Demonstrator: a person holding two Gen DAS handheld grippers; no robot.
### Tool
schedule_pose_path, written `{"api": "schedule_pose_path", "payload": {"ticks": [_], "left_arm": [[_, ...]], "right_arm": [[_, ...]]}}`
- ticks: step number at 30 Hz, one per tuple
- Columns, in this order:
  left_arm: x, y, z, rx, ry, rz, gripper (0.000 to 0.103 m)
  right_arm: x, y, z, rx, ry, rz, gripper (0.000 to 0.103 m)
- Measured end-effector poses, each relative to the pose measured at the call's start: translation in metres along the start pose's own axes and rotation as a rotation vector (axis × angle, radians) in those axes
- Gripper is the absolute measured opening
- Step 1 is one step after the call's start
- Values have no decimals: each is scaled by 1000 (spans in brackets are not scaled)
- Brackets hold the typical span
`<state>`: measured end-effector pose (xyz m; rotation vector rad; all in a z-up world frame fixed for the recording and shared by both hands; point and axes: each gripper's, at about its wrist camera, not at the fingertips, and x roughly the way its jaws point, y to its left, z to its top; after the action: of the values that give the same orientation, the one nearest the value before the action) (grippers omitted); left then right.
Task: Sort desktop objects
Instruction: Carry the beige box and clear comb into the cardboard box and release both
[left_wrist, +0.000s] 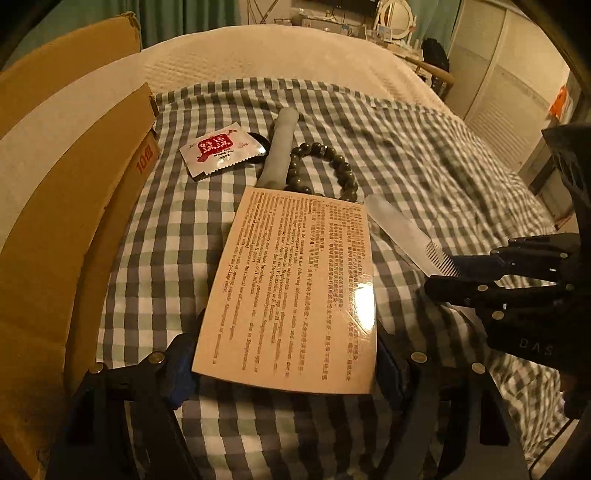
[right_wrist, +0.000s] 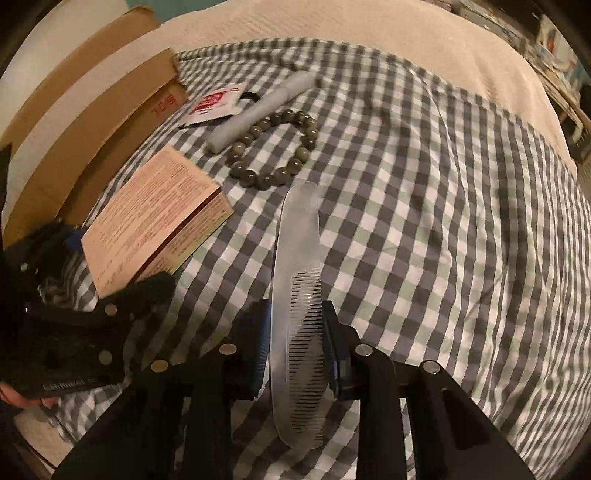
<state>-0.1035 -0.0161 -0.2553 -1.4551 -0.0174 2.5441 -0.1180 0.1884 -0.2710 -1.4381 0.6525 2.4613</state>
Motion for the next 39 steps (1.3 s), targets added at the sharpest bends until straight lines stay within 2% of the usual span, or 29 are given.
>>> {"api": "schedule_pose_path", "payload": {"ticks": [3, 7, 12, 16, 19, 23, 25, 29, 35, 37, 38, 39], "left_arm": [[-11, -2, 0, -6, -15, -17, 78], [-43, -7, 6, -7, -78, -39, 76], [-98, -8, 23, -29, -181, -74, 75], [-156, -2, 34, -42, -299, -82, 75], [-202, 14, 44, -61, -385, -36, 75], [-241, 47, 50, -67, -443, 111, 75], [-249, 67, 48, -89, -459, 168, 75], [-241, 116, 44, -172, -414, 231, 75], [-214, 169, 28, -242, -346, 270, 76], [-208, 178, 21, -247, -346, 272, 80], [-207, 179, 20, -246, -350, 283, 86], [-204, 182, 23, -242, -353, 294, 91]], "right_arm": [[-8, -2, -4, 18, -1, 4, 25], [-33, -4, -3, 69, -22, 39, 25], [-89, 5, 15, 116, -110, 63, 25], [-138, 24, 37, 130, -213, 67, 25], [-172, 47, 51, 116, -285, 87, 25], [-197, 91, 74, 91, -346, 153, 25], [-202, 110, 81, 97, -364, 201, 25], [-200, 157, 106, 54, -383, 251, 25], [-167, 193, 140, 71, -370, 335, 25], [-157, 196, 146, 91, -372, 367, 26], [-151, 198, 152, 107, -374, 396, 26], [-146, 199, 156, 114, -375, 416, 33]]}}
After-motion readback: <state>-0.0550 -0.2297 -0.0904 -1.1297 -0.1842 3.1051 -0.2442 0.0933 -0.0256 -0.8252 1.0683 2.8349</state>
